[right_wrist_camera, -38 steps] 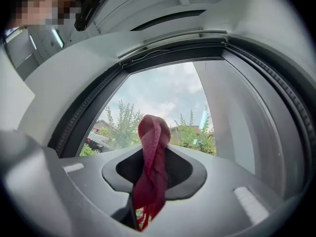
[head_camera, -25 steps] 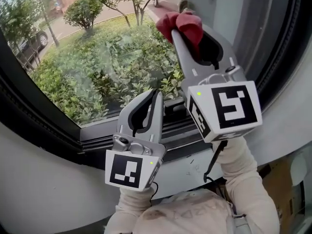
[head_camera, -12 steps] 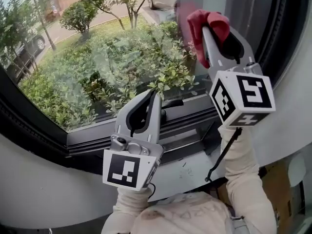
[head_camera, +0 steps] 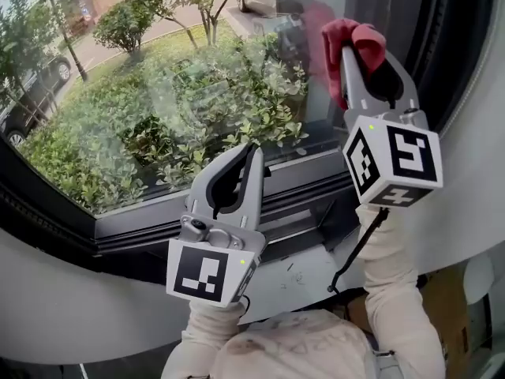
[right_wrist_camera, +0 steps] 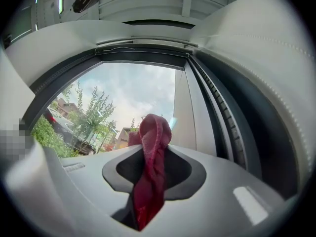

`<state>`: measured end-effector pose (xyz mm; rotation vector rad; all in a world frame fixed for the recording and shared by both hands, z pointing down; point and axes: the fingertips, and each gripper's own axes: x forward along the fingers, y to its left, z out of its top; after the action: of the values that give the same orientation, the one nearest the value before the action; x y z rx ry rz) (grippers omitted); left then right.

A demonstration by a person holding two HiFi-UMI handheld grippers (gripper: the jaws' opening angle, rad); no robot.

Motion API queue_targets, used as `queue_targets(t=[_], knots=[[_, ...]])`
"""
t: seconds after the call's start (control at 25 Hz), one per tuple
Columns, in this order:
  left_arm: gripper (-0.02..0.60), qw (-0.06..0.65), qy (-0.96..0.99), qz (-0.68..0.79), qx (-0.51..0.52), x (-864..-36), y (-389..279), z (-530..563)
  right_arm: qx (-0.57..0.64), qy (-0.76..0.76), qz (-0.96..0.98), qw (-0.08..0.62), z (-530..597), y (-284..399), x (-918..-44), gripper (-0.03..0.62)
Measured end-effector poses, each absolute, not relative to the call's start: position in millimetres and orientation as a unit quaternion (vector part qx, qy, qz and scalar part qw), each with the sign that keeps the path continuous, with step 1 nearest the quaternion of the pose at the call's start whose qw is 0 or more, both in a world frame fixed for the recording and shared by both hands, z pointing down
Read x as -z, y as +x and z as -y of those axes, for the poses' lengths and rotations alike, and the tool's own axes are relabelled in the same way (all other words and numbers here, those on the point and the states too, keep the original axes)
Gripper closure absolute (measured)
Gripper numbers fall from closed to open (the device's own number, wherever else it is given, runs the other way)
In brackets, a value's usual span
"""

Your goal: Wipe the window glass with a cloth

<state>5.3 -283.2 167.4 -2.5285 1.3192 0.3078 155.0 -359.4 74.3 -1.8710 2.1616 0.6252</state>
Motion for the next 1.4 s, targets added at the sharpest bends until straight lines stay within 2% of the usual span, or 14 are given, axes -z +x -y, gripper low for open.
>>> queue_targets(t=[0.24,0.48,1.16,1.4], knots=[[0.581,0.138,-0.873,-0.459,-0.096,-171.7,4.5,282.9,-0.185,-0.631,-0.745,0.114,359.4,152.6,-114.7,0.47],[0.581,0.138,-0.87,-0.464,-0.096,-166.6,-8.5,277.4,-0.17,-0.632,-0.746,0.122,354.1,135.5,-108.9,0.473],[0.581,0.133,-0.853,-0.494,-0.103,-168.3,-126.3,252.7,-0.185,-0.577,-0.783,0.141,321.4,-34.7,-104.2,0.477],[0.581,0.134,-0.849,-0.501,-0.106,-163.9,-149.4,242.5,-0.204,-0.55,-0.801,0.122,312.0,-80.6,-96.5,0.474]])
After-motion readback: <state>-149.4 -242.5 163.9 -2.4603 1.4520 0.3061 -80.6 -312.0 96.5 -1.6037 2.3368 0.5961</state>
